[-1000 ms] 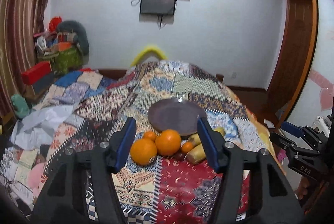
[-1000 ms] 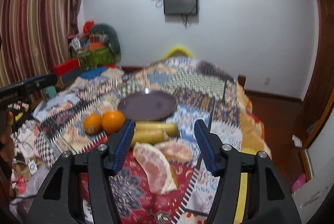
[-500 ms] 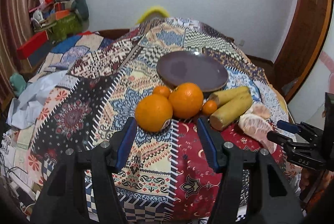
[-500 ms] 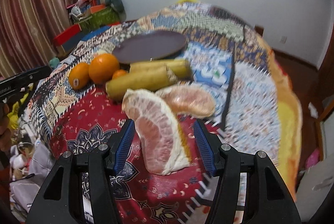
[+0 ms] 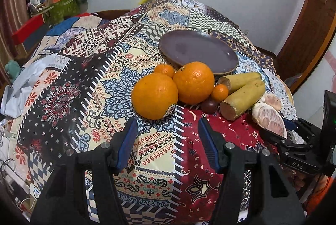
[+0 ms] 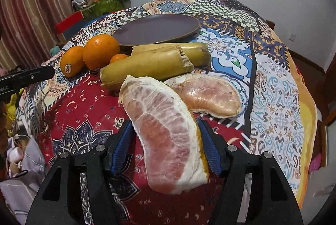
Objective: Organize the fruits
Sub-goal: 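Move right tool to the pink pomelo segment while left tool approaches the large orange, then close right tool on the pomelo segment while left tool grasps the large orange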
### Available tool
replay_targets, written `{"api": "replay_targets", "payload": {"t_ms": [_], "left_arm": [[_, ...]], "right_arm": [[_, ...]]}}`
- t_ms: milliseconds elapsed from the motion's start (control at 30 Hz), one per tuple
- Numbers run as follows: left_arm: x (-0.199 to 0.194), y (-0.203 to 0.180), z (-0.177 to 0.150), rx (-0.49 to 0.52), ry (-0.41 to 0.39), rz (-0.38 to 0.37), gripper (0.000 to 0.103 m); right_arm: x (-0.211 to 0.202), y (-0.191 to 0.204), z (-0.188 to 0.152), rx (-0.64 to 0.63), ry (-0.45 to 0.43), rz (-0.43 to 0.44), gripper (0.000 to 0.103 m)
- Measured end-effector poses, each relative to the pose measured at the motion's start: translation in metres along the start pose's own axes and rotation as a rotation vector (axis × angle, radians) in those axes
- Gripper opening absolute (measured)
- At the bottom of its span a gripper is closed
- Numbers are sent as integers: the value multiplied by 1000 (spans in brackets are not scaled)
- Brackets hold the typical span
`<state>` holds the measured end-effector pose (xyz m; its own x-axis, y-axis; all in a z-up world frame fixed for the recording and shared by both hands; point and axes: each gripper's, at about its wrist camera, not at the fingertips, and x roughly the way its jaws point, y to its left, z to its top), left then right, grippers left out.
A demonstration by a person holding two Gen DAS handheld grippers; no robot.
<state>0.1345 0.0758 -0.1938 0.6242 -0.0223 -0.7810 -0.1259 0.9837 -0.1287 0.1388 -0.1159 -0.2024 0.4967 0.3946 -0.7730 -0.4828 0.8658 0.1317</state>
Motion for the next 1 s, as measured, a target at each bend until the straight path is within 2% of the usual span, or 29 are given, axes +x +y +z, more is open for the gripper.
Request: {"api": "replay_targets", "payload": {"t_ms": [233, 333, 667, 867, 1000], "left_arm": [[14, 7, 5, -13, 32, 16, 60], [19, 9, 11, -19, 37, 9, 60], [43, 8, 25, -1, 46, 40, 62], [51, 14, 32, -5, 48, 47, 62], [58, 19, 35, -24, 56, 23, 63]], "right_arm": [[-3, 0, 3, 12, -15, 18, 54], [-10, 1, 5, 21, -35, 49, 53], [-31, 1, 25, 34, -122, 44, 53], [-30, -5, 37, 45, -145, 37, 53], [-25, -7, 41, 59, -146, 38, 53]]}}
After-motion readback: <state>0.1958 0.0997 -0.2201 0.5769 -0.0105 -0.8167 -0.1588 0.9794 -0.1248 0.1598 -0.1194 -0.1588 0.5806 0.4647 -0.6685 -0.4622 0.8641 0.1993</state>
